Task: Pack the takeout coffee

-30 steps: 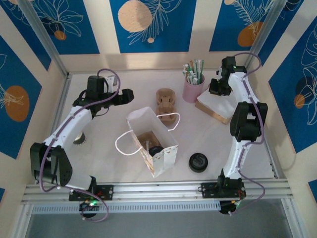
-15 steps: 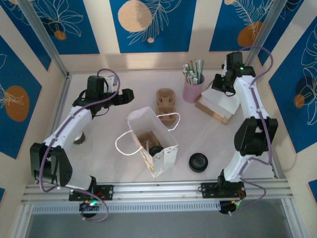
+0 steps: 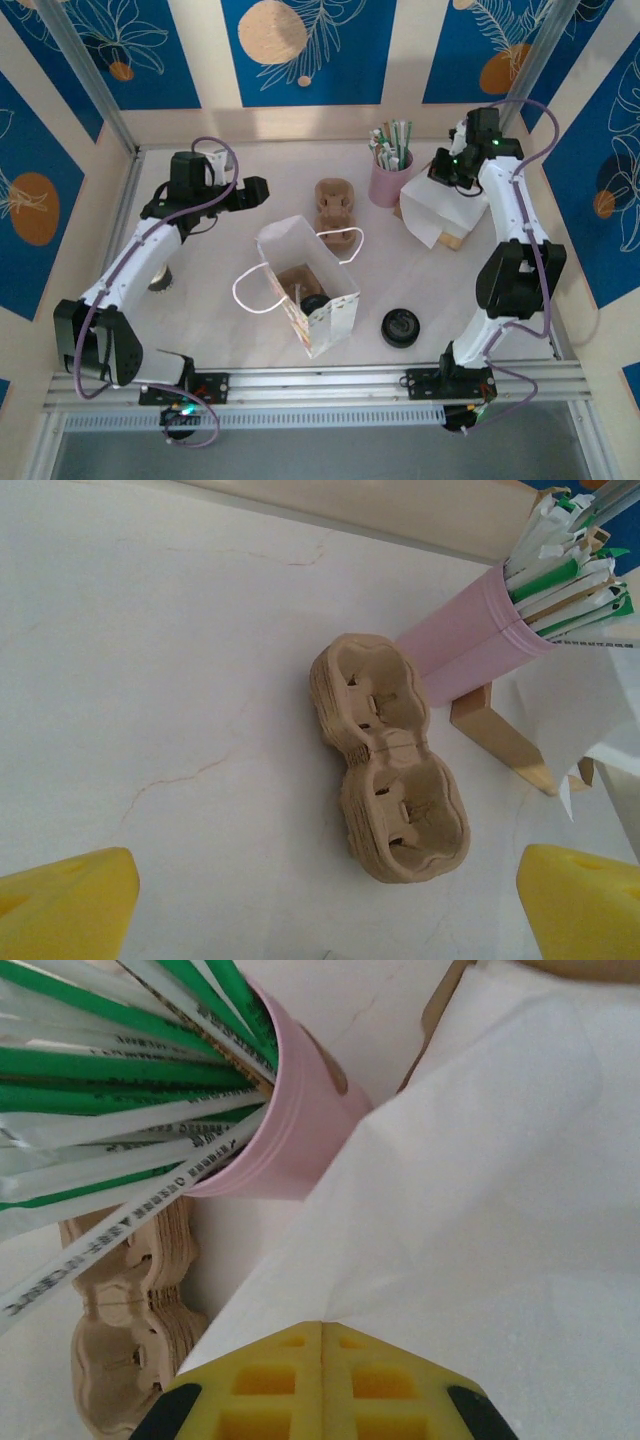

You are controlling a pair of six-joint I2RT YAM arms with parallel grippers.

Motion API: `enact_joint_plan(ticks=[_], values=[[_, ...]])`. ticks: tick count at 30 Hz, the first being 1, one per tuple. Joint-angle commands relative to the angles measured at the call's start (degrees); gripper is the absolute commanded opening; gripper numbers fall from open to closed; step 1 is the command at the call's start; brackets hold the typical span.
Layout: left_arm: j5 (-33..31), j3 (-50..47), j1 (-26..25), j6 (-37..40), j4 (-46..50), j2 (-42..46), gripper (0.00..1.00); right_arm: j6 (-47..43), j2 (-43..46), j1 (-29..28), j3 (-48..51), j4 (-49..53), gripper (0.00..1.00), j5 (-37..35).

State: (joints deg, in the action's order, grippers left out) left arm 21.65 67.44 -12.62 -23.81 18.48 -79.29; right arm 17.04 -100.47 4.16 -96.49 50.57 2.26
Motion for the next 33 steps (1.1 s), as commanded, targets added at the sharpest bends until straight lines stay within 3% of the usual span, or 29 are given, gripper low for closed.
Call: enact_joint_plan(ticks=[1,3,5,9,11,15,21,33], values=[[1.24,0.91,0.60,-0.79,-0.29,1.39,0.97,0.90,-1.99,0.23,4.66,-1.56,0.00,5.51],[1.37,1.07,0.62,-0.67,-0.13,1.23,0.97,0.48,-3.51,-0.23,5.24,-1.80,0.01,6.32],[1.42,1.28,0.66,-0.62,0.02,1.13,0.97,-0.24,-4.12,-1.26,5.43,-2.17,0.27,6.06],[1.29,1.23,0.65,-0.62,-0.02,1.23,0.97,-0.58,-3.36,-3.45,6.79,-3.61,0.62,5.34],[1.32,1.14,0.67,-0.62,-0.02,1.28,0.97,-0.84,-1.96,-4.84,9.02,-4.75,0.78,2.78],[1.29,1.01,0.62,-0.30,0.32,1.43,0.97,-1.94,1.98,-8.66,14.14,-7.91,0.95,-5.19],[1.55,0.74,0.66,-0.40,-0.02,1.49,0.97,-4.02,3.78,-14.55,17.06,-10.52,0.99,-19.33],[1.45,0.23,0.66,0.17,0.14,1.92,0.97,0.28,-3.54,-22.32,13.82,-12.72,0.99,-31.48]])
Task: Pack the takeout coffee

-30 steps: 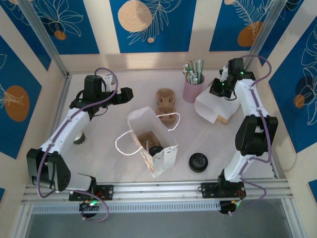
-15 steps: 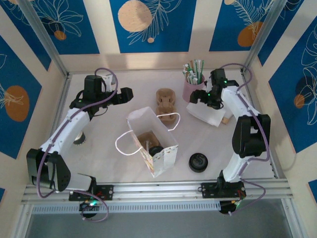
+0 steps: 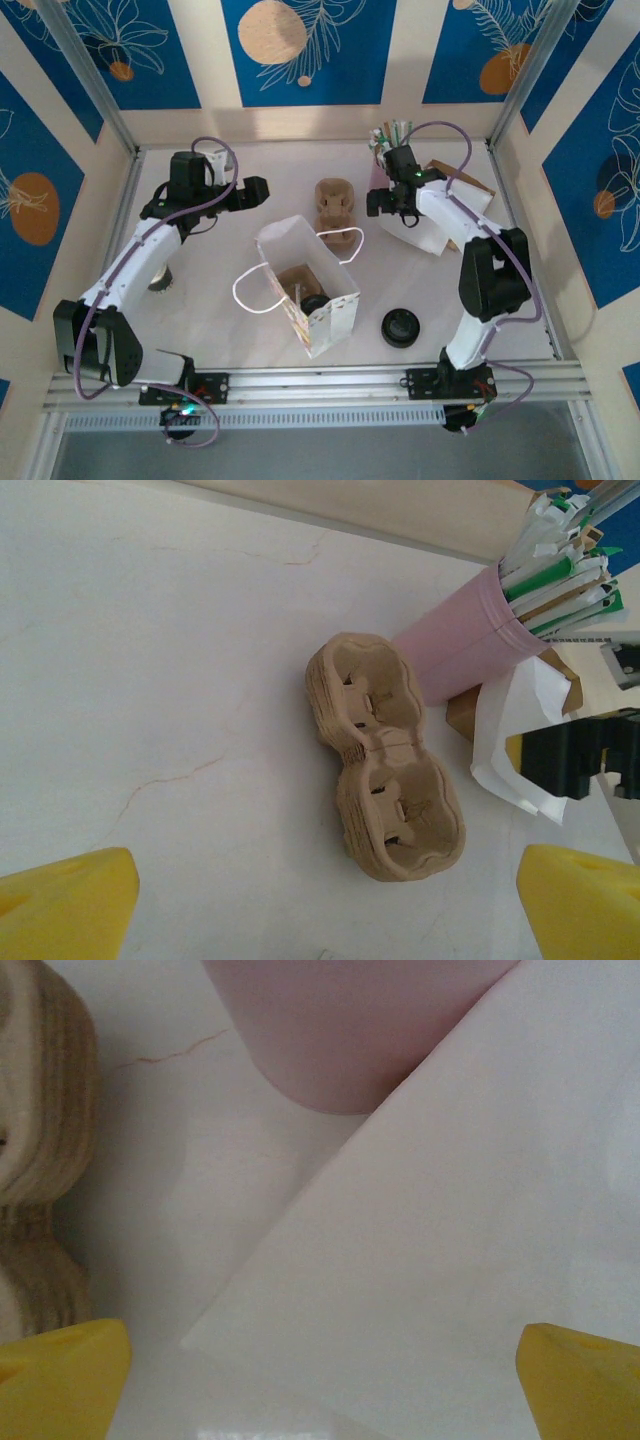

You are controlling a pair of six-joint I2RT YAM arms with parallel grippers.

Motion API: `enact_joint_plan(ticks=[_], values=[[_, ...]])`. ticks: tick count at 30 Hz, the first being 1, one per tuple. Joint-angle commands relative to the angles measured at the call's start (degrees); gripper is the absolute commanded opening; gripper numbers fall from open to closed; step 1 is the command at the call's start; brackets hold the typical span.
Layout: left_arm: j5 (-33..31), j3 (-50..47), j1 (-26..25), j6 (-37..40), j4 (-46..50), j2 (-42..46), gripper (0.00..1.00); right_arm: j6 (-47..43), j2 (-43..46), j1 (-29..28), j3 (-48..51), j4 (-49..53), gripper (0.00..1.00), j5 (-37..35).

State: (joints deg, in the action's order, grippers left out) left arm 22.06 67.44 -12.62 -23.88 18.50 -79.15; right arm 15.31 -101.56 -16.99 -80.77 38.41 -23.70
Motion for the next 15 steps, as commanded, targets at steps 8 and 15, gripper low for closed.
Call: enact_joint_plan(ticks=[8,15], values=[[1.05,0.14,0.66,0.85,0.39,1.90,0.97,5.27,-8.13,-2.44,-4.62,2.81,0.94,-15.47],[1.30,0.06,0.71,0.72,0.11,1.89,0.97,5.77,-6.79,-1.87,-4.33,2.23,0.29,-15.57]])
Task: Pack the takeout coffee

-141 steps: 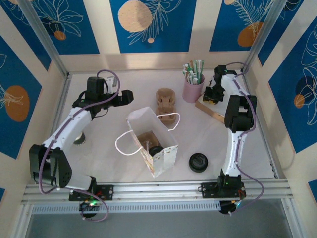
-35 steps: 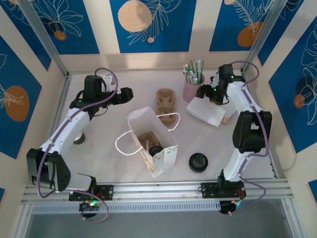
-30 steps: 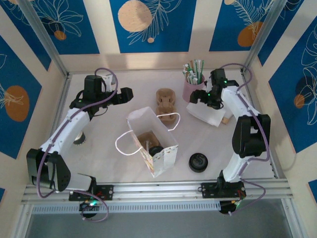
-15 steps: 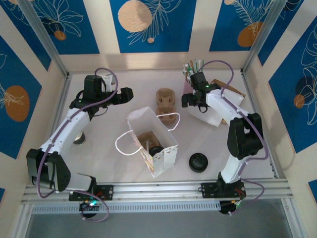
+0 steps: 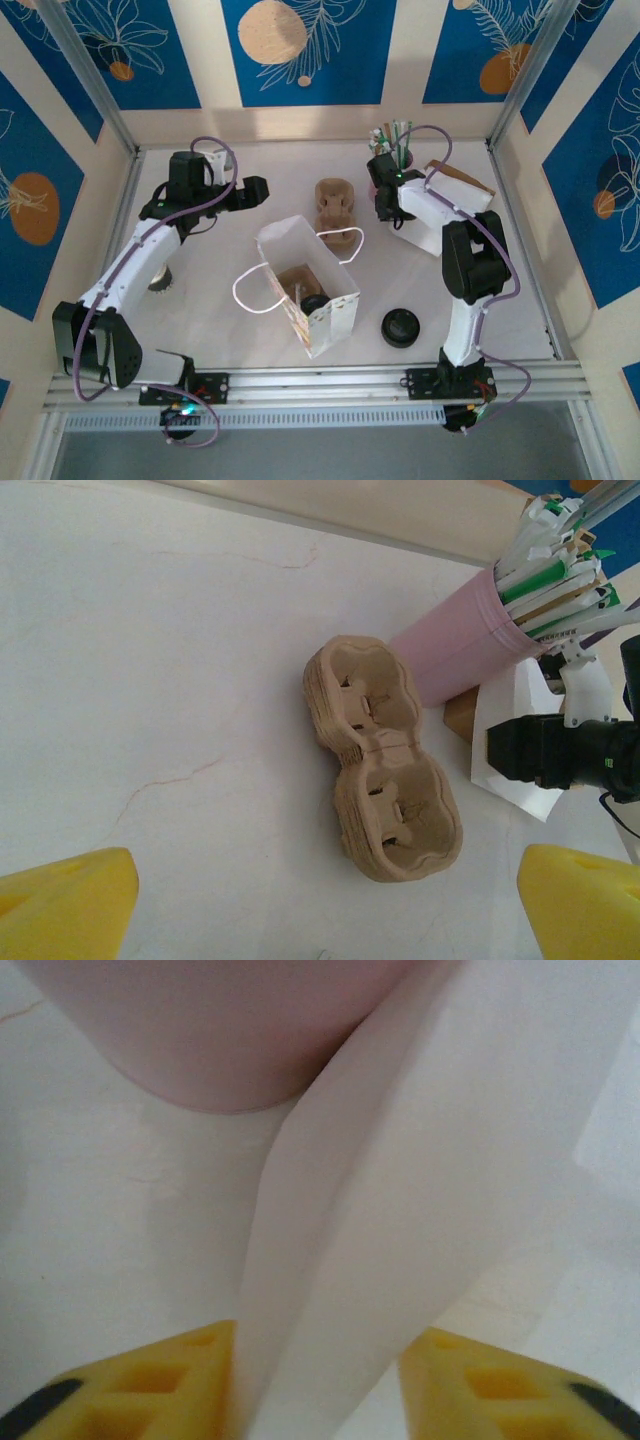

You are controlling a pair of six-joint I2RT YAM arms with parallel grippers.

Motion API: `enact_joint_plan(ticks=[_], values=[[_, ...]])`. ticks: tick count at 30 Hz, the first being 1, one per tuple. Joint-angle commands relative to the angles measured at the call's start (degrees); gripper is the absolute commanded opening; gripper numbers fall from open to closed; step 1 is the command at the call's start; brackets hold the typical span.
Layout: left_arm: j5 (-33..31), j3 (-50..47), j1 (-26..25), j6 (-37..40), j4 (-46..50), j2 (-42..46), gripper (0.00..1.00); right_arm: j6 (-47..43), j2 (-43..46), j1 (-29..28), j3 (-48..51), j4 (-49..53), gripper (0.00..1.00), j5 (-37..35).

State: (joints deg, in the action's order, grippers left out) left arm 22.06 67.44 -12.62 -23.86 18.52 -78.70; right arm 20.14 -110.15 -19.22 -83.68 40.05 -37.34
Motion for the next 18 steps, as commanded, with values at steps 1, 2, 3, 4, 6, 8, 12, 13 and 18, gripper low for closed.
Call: enact_joint_plan(ticks=[1,2,3,4,6,8,12,13,18], values=[[1.31,0.05,0.67,0.65,0.19,1.52,0.97,1.10,2.47,0.37,-1.35,0.92,0.19,-2.22],[1.39,0.07,0.64,0.62,0.20,1.72,0.97,1.27,3.48,0.35,-1.12,1.16,0.11,-2.59],[1.40,0.10,0.75,0.49,0.36,1.91,0.97,1.36,4.76,0.41,-0.85,1.69,0.05,-3.01],[1.46,0.18,0.64,0.48,0.50,2.13,0.97,1.65,6.06,0.36,-0.65,2.15,0.01,-3.32],[1.79,0.46,0.66,0.16,0.72,2.76,0.97,2.05,9.81,0.43,-0.33,3.61,0.00,-4.02],[1.86,0.60,0.71,-0.11,0.93,3.62,0.97,2.37,14.12,0.37,-0.15,4.89,0.00,-4.30],[1.36,0.61,0.66,-0.37,1.54,6.12,0.97,1.38,24.60,-0.72,-0.59,6.07,0.00,-2.35],[1.27,0.67,0.71,-0.45,1.75,6.66,0.97,0.53,27.02,-1.25,-0.78,5.88,0.00,-1.25],[0.59,0.11,0.67,-0.93,3.12,10.29,0.97,-4.35,38.58,-7.80,-3.38,4.05,0.00,4.84]])
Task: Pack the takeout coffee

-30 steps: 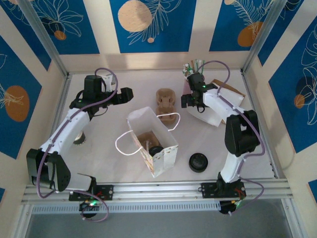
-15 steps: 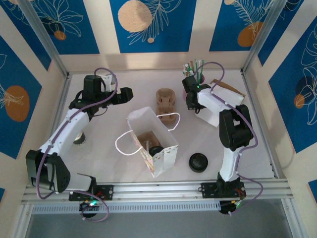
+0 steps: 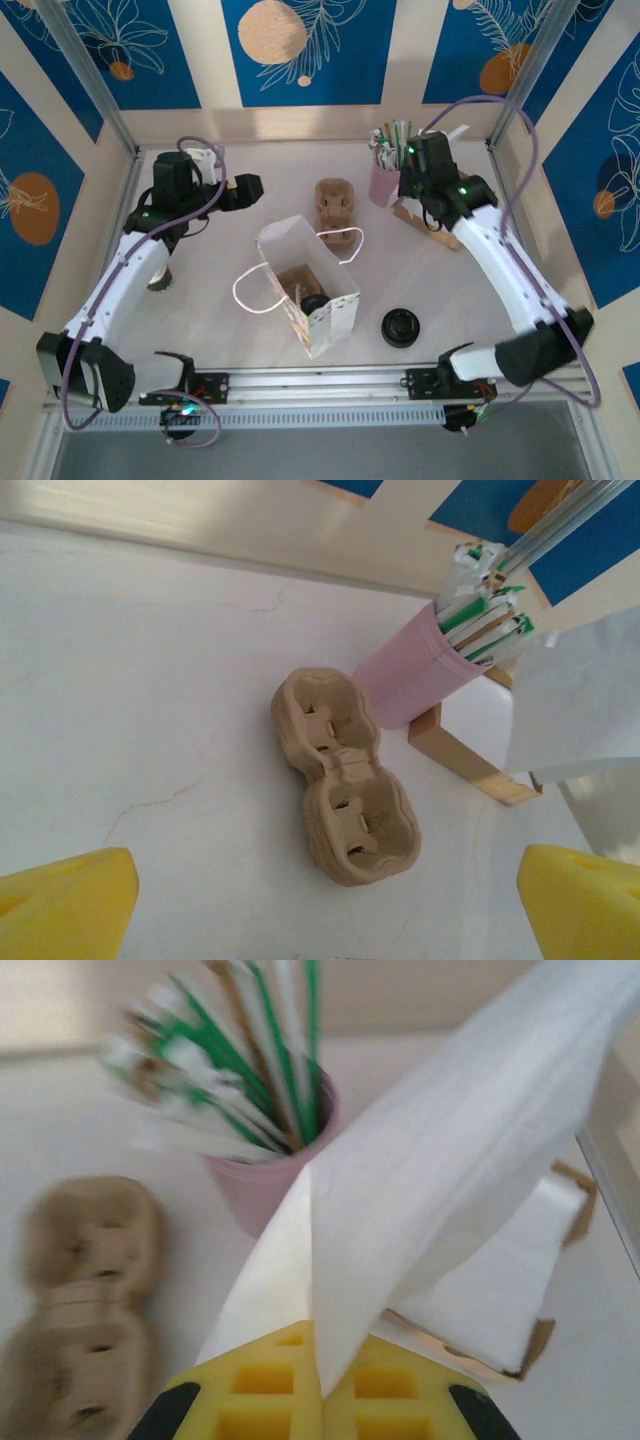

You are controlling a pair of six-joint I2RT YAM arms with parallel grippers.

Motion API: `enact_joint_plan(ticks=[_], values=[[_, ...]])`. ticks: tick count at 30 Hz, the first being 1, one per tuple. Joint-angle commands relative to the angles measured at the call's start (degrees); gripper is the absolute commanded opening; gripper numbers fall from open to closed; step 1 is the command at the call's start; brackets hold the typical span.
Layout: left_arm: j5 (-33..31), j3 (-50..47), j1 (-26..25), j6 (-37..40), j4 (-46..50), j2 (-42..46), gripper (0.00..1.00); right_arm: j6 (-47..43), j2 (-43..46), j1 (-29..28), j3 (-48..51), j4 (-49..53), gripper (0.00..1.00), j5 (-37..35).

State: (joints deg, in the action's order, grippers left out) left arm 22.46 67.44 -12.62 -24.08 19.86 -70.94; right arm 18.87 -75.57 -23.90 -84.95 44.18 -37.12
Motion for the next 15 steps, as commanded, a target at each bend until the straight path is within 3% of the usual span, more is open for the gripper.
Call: enact_joint_plan(ticks=[1,11,15], values=[[0.14,0.05,0.67,-0.74,2.19,3.16,0.97,-3.66,5.43,-4.57,-3.07,-0.26,0.00,5.87],[-2.13,-0.77,0.69,0.00,8.42,11.21,0.98,-10.67,13.44,-26.25,-10.40,-4.34,0.00,19.20],[-3.20,-1.24,0.69,0.34,10.93,13.88,0.98,-10.90,12.60,-31.02,-12.38,-3.59,0.00,25.97]])
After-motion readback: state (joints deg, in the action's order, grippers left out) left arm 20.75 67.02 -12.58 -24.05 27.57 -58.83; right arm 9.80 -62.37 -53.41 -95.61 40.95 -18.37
